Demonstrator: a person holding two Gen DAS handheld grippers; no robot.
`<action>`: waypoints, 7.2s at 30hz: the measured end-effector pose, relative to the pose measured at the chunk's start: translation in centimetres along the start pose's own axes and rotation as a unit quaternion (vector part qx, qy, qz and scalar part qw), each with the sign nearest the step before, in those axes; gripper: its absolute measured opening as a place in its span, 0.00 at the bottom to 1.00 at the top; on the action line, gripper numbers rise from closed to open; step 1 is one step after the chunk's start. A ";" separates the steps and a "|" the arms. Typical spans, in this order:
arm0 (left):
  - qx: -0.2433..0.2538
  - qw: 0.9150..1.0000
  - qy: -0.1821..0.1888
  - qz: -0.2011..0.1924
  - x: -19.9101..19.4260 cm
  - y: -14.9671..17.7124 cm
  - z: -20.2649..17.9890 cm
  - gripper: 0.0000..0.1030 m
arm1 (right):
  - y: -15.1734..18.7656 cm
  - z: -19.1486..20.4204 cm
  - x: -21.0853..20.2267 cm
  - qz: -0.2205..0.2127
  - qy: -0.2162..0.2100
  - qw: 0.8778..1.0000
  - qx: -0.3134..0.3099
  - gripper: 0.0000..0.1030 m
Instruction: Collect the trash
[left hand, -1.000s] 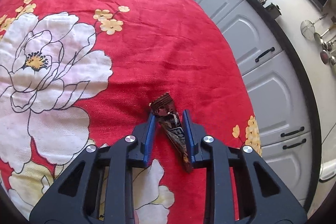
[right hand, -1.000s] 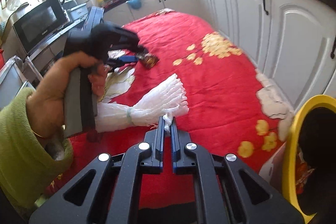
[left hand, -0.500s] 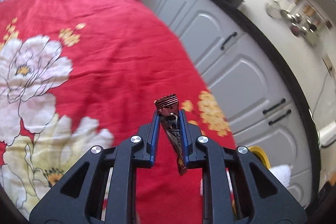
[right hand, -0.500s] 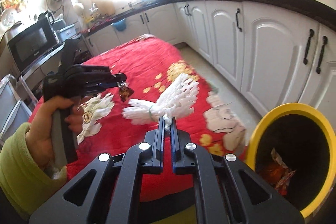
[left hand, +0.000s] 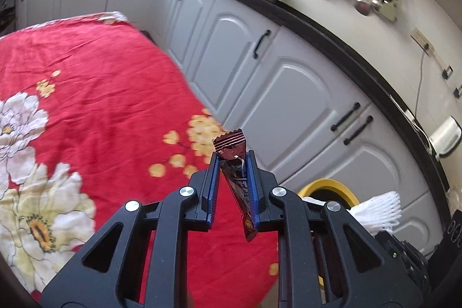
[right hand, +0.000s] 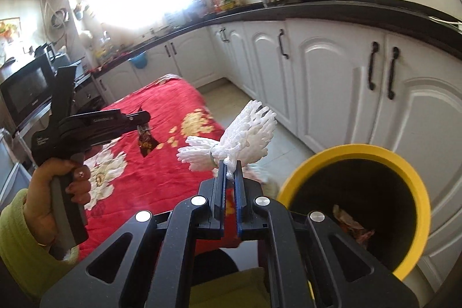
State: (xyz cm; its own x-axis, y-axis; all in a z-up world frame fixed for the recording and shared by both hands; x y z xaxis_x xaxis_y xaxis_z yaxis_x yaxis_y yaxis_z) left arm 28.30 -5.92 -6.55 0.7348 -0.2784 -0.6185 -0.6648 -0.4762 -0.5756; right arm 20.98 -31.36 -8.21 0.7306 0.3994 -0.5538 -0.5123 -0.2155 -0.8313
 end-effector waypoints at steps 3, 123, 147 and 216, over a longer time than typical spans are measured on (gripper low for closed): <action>0.014 1.000 0.008 0.003 0.2 0.7 -1.6 0.12 | 0.7 -1.5 -0.9 -0.001 0.011 1.000 0.014 0.05; 0.205 0.968 0.013 -0.142 -14.3 15.9 -3.9 0.89 | 8.6 4.7 -15.0 -0.140 0.215 0.966 -0.012 0.94; 0.192 0.966 0.034 -0.169 -15.9 16.8 -3.5 0.89 | 8.7 7.4 -14.8 -0.167 0.214 0.961 -0.053 0.94; 0.115 0.984 -0.007 -0.134 -16.7 11.7 1.5 0.89 | 6.2 8.5 -12.7 -0.147 0.172 0.973 -0.048 0.94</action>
State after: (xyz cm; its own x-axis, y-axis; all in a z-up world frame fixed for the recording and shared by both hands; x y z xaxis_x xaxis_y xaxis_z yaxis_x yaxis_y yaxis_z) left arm 8.01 -5.60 -3.71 0.8870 -0.1557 -0.4348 -0.4616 -0.3291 -0.8238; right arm 4.73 -30.22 -5.94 0.9555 0.1382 -0.2605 -0.2259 -0.2252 -0.9478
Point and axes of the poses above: each gripper's, at about its wrist camera, not at the fingertips, and x roughly the way its jaws point, z to its left, y to its underside, the point moved 4 cm from there along x, roughly the way its jaws point, and after that the axes turned 13 degrees about -x, right-handed, at the moved point
